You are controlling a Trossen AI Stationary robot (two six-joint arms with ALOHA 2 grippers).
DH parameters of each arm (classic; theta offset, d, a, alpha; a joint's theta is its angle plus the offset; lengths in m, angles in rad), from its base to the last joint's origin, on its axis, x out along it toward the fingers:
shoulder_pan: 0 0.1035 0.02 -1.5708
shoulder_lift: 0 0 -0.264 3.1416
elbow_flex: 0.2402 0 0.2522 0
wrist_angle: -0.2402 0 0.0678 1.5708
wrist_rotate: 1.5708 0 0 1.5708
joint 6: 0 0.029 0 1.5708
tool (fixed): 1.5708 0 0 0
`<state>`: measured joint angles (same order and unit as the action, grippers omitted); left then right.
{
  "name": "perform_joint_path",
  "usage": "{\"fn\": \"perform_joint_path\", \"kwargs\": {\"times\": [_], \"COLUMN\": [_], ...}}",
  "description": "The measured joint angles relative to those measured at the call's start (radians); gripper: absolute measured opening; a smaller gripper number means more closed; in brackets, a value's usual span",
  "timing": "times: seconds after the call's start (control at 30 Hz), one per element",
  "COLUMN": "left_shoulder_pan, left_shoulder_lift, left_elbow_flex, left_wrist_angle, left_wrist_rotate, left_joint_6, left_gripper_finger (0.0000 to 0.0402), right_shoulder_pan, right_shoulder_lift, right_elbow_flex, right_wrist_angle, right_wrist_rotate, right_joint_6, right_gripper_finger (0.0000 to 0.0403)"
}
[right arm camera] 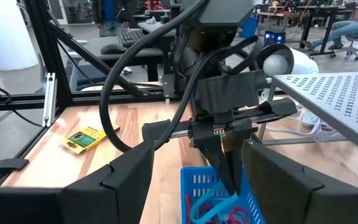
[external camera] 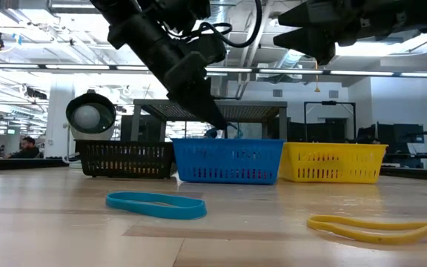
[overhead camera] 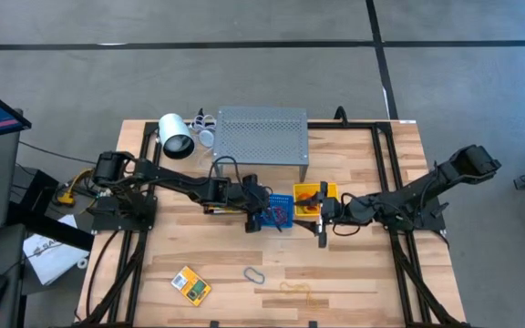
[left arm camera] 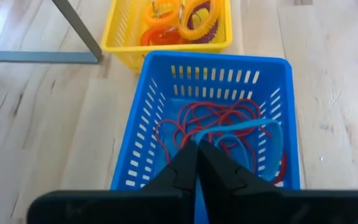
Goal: Pick & Place Office Desk Supplies
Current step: Put the blue rubber band into the blue bin, then put the yellow rubber band into the blue bin
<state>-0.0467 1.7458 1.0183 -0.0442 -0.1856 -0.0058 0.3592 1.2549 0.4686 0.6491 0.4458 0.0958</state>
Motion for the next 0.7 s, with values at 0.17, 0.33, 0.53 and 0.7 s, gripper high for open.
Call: {"fn": "perform_joint_path", "kwargs": {"times": [0.17, 0.33, 0.53, 0.7], "left_shoulder_pan": [0.0, 0.002, 0.002, 0.002], "left_shoulder_lift": [0.0, 0.0, 0.0, -0.043], "left_elbow_flex": [0.0, 0.0, 0.0, 0.0], "left_wrist_angle": [0.001, 0.001, 0.001, -0.003], "left_wrist_rotate": [0.0, 0.0, 0.007, 0.009], "left_joint_6": [-0.002, -0.009, 0.01, 0.031], "left_gripper_finger": [0.0028, 0.0054, 0.0103, 0.0142], "right_shoulder_pan": [0.002, 0.007, 0.007, 0.007], "right_shoulder_lift": [0.0, 0.0, 0.0, 0.0], "right_elbow_flex": [0.0, 0.0, 0.0, 0.0], "right_wrist_angle": [0.0, -0.001, -0.002, -0.002], "right_wrist_rotate": [-0.001, -0.002, -0.002, -0.002], "right_joint_6": [0.01, 0.01, 0.013, 0.013], "right_gripper_finger": [0.024, 0.024, 0.024, 0.024]}}
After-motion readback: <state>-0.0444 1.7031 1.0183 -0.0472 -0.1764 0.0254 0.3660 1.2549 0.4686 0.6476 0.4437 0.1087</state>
